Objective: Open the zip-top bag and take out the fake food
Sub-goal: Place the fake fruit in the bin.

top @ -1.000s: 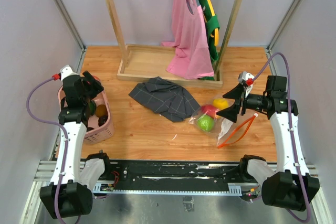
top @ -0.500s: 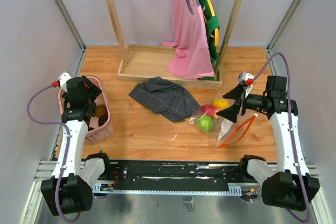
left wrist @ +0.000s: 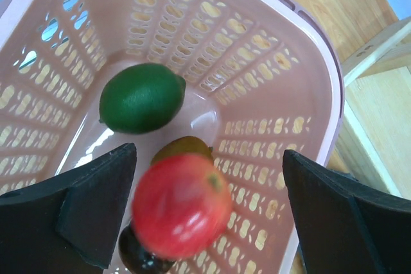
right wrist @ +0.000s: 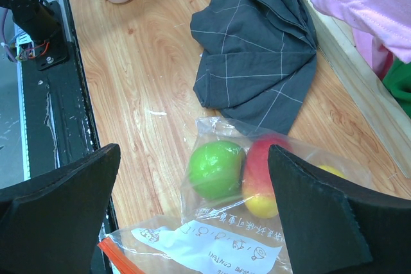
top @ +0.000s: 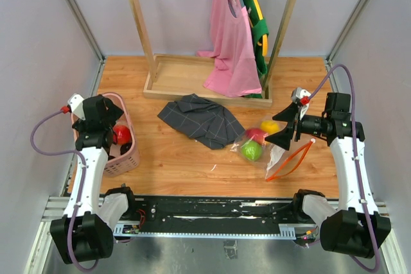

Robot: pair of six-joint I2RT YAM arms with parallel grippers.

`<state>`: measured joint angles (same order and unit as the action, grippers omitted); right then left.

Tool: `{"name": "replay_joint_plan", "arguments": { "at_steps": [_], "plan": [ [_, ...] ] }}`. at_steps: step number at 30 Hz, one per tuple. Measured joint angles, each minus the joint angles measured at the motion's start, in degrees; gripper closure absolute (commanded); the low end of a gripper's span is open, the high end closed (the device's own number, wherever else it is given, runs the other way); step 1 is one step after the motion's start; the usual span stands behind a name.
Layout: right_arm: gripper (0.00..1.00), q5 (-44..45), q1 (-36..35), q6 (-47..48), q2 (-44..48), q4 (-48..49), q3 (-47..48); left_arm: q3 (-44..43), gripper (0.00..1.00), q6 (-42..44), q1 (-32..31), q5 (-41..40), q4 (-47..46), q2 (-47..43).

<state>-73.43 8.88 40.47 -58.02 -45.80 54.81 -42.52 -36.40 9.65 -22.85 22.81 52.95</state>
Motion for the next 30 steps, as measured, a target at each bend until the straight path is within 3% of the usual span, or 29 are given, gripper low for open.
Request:
{"name": "replay_joint_plan", "arguments": {
  "at_steps": [10, 17, 24, 27, 30],
  "plan": [
    [0.02, 0.0, 0.0, 0.1, -0.6, -0.1, 0.0, 0.0, 0.01, 2.5, 0.0, 7.0, -0.1, -6.8],
    [0.02, 0.0, 0.0, 0.1, -1.4, -0.4, 0.0, 0.2, 0.01, 4.9, 0.0, 19.3, -4.4, -15.6],
    [0.02, -0.5, 0.0, 0.1, -1.5, -0.4, 0.0, 2.1, 0.01, 2.6, -0.5, 36.0, -8.8, -15.8],
    [0.02, -2.1, 1.9, 0.0, -1.7, -0.5, 0.0, 2.8, 0.02, 1.6, -5.1, 38.0, -9.7, -15.8],
    [0.02, -4.3, 4.7, -0.2, -2.6, -0.5, 0.0, 2.9, 0.04, 1.3, -14.5, 37.4, -11.6, -15.8]
  ]
}}
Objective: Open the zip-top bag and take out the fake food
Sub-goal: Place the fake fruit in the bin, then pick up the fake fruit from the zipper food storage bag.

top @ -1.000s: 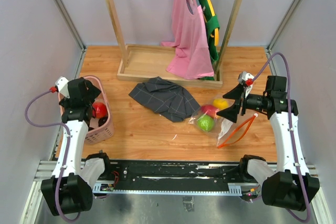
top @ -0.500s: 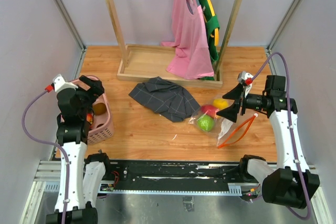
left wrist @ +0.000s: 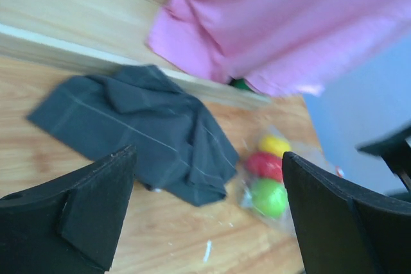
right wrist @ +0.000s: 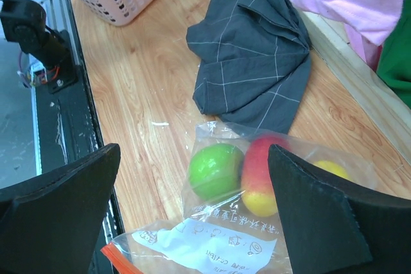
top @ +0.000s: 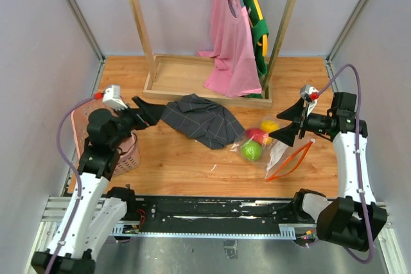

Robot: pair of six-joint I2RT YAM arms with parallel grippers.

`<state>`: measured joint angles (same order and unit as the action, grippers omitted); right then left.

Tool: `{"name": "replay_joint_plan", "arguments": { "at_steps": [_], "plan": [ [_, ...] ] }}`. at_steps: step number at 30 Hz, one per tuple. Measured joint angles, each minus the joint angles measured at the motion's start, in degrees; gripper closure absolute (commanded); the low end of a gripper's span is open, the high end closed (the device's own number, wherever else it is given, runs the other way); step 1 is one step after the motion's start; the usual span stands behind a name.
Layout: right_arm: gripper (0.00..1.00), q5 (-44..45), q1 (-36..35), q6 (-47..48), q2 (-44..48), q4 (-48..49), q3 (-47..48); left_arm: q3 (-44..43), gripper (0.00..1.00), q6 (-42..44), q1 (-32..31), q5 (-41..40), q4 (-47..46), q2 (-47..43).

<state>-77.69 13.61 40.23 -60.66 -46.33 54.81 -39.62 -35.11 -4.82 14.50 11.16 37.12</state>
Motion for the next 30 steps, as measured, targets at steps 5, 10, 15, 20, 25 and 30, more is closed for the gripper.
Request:
{"name": "replay_joint_plan", "arguments": {
  "at_steps": [5, 10, 15, 20, 25, 30],
  "plan": [
    [0.02, -3.3, 1.5, 2.3, -2.0, -2.4, 0.0, 2.1, 0.07, 0.0, -19.5, -5.1, -6.4, 1.4],
    [0.02, -3.6, 1.5, 8.7, -1.3, -7.9, 0.0, 3.4, 0.09, 1.8, -37.6, -12.4, -13.8, 7.4],
    [0.02, 0.0, 1.5, 17.8, -1.9, -17.0, 3.2, 3.3, 0.13, 5.7, -52.6, -19.5, -21.5, 16.7],
    [0.01, 5.5, 1.5, 31.3, -4.5, -29.5, 10.3, 1.6, 0.16, 9.6, -64.0, -26.8, -28.0, 27.1],
    [0.01, 12.5, 1.5, 38.1, -4.5, -36.0, 12.4, -2.6, 0.2, 10.7, -71.4, -31.9, -31.6, 36.8],
    [0.03, 21.0, 1.5, 40.8, -1.4, -38.9, 13.8, -8.2, 0.2, 8.9, -74.8, -34.9, -33.4, 44.7]
  ]
}}
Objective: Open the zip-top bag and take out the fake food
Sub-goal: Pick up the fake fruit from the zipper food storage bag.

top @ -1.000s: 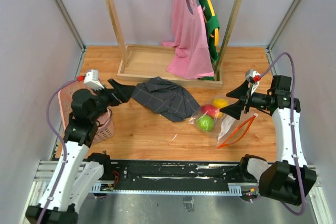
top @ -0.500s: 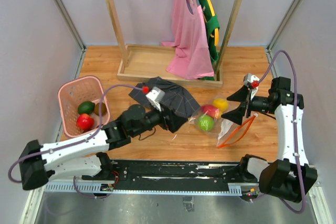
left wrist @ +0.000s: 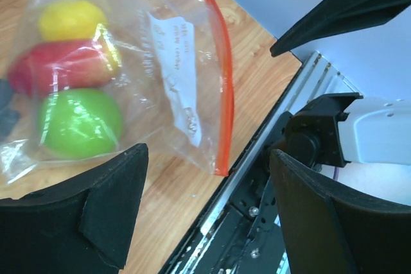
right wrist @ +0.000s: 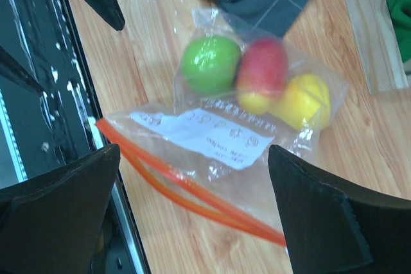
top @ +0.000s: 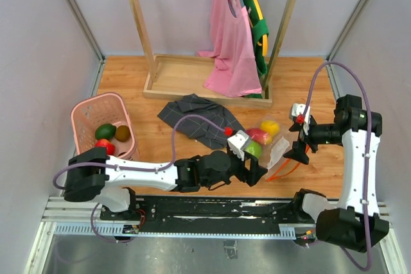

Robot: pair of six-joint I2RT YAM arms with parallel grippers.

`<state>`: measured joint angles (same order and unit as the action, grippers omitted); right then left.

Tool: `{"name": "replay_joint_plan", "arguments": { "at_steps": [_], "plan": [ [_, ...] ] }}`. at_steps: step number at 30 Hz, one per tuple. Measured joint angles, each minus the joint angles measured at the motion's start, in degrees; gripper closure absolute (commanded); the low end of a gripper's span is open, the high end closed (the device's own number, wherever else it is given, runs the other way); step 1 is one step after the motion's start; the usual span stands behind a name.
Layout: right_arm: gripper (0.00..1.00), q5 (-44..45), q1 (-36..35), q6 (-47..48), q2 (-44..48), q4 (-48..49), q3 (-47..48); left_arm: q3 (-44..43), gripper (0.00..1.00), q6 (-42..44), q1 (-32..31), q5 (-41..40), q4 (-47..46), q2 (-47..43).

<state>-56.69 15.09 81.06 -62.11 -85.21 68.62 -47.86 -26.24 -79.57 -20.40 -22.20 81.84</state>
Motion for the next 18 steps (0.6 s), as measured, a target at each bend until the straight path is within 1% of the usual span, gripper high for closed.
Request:
{"name": "replay_joint_plan", "arguments": {
  "at_steps": [5, 9, 15, 18],
  "plan": [
    [0.11, 6.6, 0.0, 2.0, 5.4, -2.9, 0.2, -3.7, 0.19, -1.5, -2.0, -0.7, -0.8, 5.4],
    [0.23, 11.3, 0.0, 3.4, 8.7, -3.6, -3.1, -5.5, 0.19, -2.3, -2.2, -0.6, -1.0, 8.9],
    [0.46, 17.1, 0.1, 4.1, 9.3, -3.5, -8.5, -5.6, 0.19, -2.3, -2.2, -0.7, -1.8, 9.5],
    [0.62, 19.0, 0.1, 3.6, 8.7, -1.5, -11.0, -5.5, 0.19, -2.5, -1.8, -0.1, -2.4, 9.5]
  ]
}}
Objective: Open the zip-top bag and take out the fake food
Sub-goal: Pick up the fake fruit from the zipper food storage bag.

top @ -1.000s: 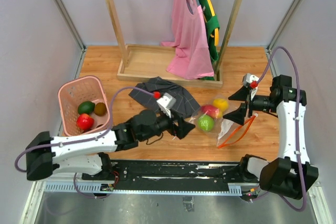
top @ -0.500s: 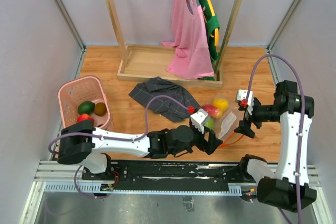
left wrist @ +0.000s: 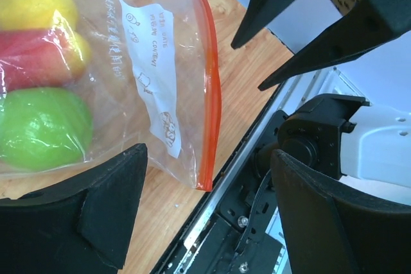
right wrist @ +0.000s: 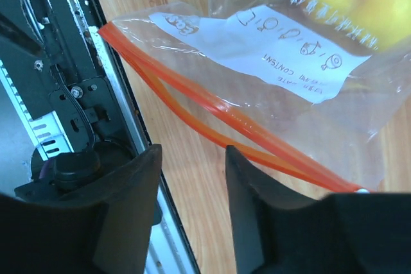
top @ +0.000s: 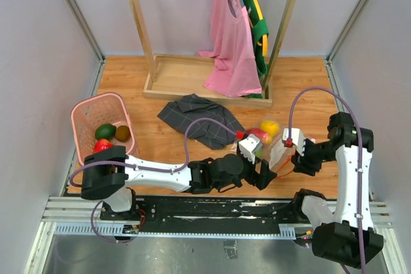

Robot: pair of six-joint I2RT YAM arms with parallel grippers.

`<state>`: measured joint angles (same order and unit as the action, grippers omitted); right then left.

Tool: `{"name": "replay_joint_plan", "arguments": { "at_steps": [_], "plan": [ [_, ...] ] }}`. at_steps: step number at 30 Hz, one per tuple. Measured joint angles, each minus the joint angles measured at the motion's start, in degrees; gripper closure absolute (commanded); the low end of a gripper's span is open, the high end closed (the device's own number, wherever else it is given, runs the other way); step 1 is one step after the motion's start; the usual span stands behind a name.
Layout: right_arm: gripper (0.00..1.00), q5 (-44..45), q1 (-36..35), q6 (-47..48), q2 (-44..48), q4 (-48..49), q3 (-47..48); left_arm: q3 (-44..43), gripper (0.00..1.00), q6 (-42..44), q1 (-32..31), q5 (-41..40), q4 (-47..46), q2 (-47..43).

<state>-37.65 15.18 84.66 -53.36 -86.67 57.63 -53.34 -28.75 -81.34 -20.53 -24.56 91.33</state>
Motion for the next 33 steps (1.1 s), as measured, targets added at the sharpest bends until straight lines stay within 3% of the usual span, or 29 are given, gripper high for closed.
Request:
{"name": "replay_joint_plan", "arguments": {
  "at_steps": [4, 8, 13, 19, 27, 33],
  "plan": [
    [0.77, 0.7, 0.0, -1.5, 0.1, 4.3, -3.6, 1.4, 0.19, -1.0, 1.9, 2.1, -0.7, -0.6],
    [0.85, 0.7, 0.0, -3.5, 0.9, 10.6, -8.3, 3.9, 0.22, -2.1, 5.4, 4.3, -0.8, -2.6],
    [0.88, -0.8, 0.0, -5.4, 3.2, 17.7, -12.5, 7.5, 0.41, -4.7, 11.6, 7.3, -1.3, -5.5],
    [0.88, -4.6, 0.0, -4.7, 4.8, 24.4, -15.9, 9.5, 0.4, -6.8, 18.6, 9.9, -1.0, -5.5],
    [0.86, -10.1, 0.0, 0.6, 3.3, 29.0, -18.1, 9.5, 0.39, -7.1, 19.5, 11.5, -1.2, -1.2],
    [0.84, -14.3, 0.0, 5.9, 0.1, 30.4, -18.2, 9.5, 0.43, -7.7, 20.2, 11.7, -1.3, 3.2]
  ]
}}
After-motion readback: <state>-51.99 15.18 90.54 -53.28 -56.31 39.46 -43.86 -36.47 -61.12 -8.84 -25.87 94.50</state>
